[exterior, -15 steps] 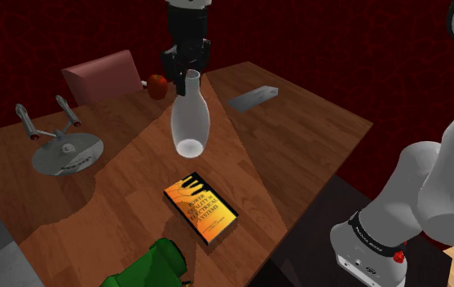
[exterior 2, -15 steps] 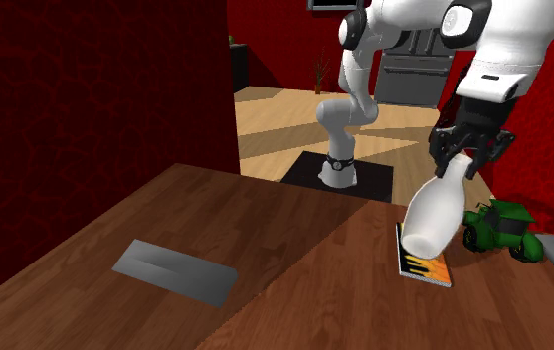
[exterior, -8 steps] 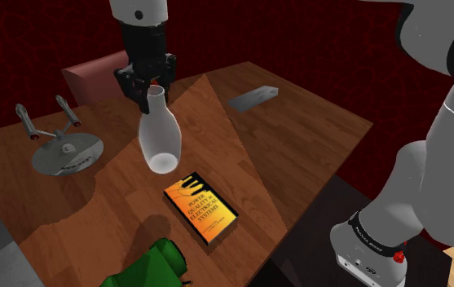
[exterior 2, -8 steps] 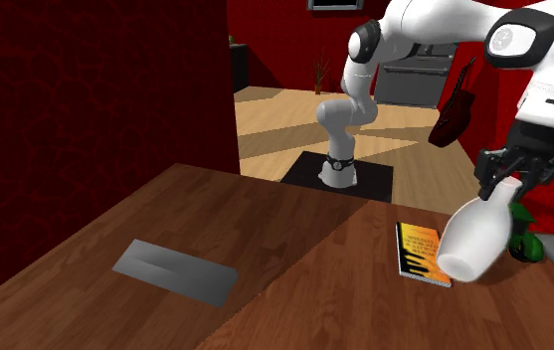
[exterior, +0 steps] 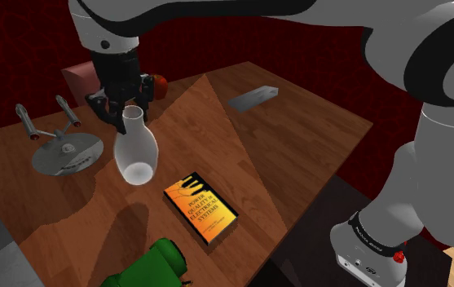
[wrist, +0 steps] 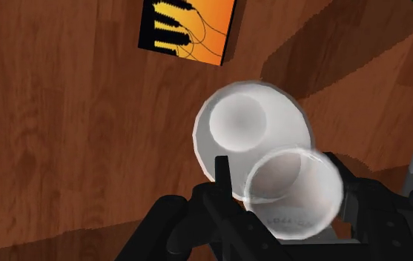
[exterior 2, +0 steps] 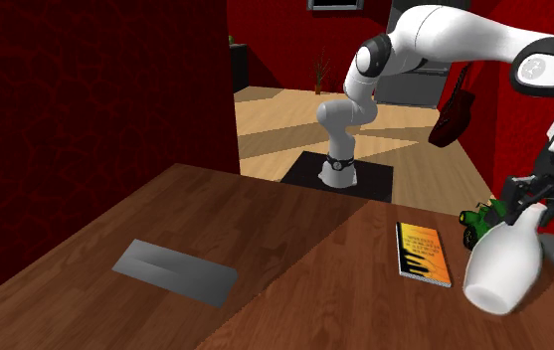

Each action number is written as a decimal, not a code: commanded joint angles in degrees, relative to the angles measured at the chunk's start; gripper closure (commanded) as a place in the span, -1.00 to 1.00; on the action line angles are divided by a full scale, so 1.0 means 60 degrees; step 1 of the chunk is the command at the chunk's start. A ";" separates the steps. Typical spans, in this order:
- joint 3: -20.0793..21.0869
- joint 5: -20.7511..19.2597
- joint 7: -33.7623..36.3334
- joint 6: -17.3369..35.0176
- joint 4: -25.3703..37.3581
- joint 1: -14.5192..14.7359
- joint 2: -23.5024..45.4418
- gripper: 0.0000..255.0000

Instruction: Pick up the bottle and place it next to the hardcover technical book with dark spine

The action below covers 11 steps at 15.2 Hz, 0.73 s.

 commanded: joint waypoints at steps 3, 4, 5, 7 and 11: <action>-0.0001 -0.0005 0.0029 0.0520 -0.0513 -0.0007 -0.0006 1.00; -0.0003 -0.0007 0.0031 0.0648 -0.0640 -0.0012 -0.0005 1.00; -0.0004 -0.0008 0.0033 0.0774 -0.0763 -0.0017 -0.0002 1.00; -0.0008 -0.0013 0.0038 0.1022 -0.0997 -0.0025 0.0013 1.00; -0.0013 -0.0021 0.0045 0.1335 -0.1277 -0.0034 0.0046 1.00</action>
